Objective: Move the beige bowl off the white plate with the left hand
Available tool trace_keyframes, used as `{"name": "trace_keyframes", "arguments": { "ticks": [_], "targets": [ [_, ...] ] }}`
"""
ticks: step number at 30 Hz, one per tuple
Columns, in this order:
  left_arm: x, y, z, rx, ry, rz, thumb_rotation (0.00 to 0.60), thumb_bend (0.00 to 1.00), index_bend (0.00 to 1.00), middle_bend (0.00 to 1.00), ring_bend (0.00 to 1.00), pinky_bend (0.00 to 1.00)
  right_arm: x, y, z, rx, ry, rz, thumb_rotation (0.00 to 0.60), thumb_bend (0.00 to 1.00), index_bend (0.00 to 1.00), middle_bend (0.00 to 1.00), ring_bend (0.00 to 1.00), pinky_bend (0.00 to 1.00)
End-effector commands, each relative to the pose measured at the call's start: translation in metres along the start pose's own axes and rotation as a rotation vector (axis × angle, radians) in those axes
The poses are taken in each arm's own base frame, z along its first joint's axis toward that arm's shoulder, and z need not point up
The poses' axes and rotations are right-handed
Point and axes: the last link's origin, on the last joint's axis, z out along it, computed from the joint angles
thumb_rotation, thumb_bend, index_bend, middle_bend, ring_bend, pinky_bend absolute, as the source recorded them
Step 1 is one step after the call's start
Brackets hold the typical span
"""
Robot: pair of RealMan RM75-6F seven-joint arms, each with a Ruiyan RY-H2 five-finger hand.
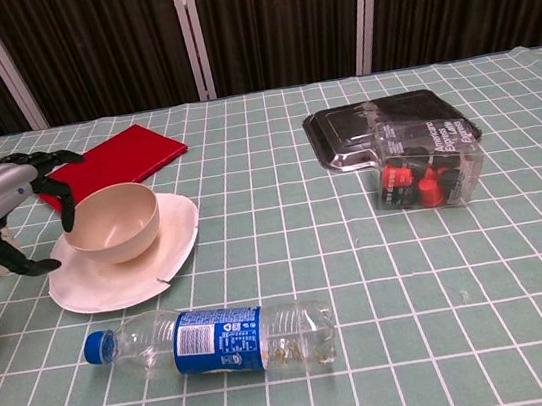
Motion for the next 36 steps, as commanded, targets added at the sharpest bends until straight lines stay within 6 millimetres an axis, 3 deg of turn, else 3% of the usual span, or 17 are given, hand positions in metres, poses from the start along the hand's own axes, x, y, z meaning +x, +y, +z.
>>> {"name": "trace_keyframes", "arguments": {
  "ticks": [1,11,19,25,28,36],
  "targets": [
    [-0.006,0.009,0.012,-0.012,-0.027,0.010,0.600,0.25,0.52,0.00,0.00,0.00,0.000,0.000,0.000,0.001,0.000,0.003,0.600,0.03,0.08,0.00,0.00,0.00],
    [-0.018,0.023,0.028,-0.021,-0.023,0.042,0.600,0.55,0.69,0.02,0.00,0.00,0.002,0.001,0.000,0.006,-0.004,0.027,0.600,0.03,0.08,0.00,0.00,0.00],
    [-0.017,0.021,0.021,-0.017,0.010,0.019,0.600,0.56,0.75,0.04,0.00,0.00,0.005,0.002,0.000,0.005,0.008,0.049,0.600,0.03,0.08,0.00,0.00,0.00],
    [0.003,0.025,-0.006,-0.084,0.109,-0.023,0.600,0.56,0.75,0.04,0.00,0.00,0.006,0.002,-0.001,0.006,0.013,0.050,0.600,0.03,0.08,0.00,0.00,0.00],
    [0.012,0.024,-0.030,-0.121,0.144,-0.044,0.600,0.56,0.75,0.04,0.00,0.00,0.007,0.002,-0.001,0.006,0.016,0.051,0.600,0.03,0.08,0.00,0.00,0.00],
    [0.010,0.016,-0.092,-0.197,0.084,-0.087,0.600,0.56,0.75,0.04,0.00,0.00,0.009,0.000,-0.003,0.010,0.022,0.049,0.600,0.03,0.08,0.00,0.00,0.00]
  ]
}}
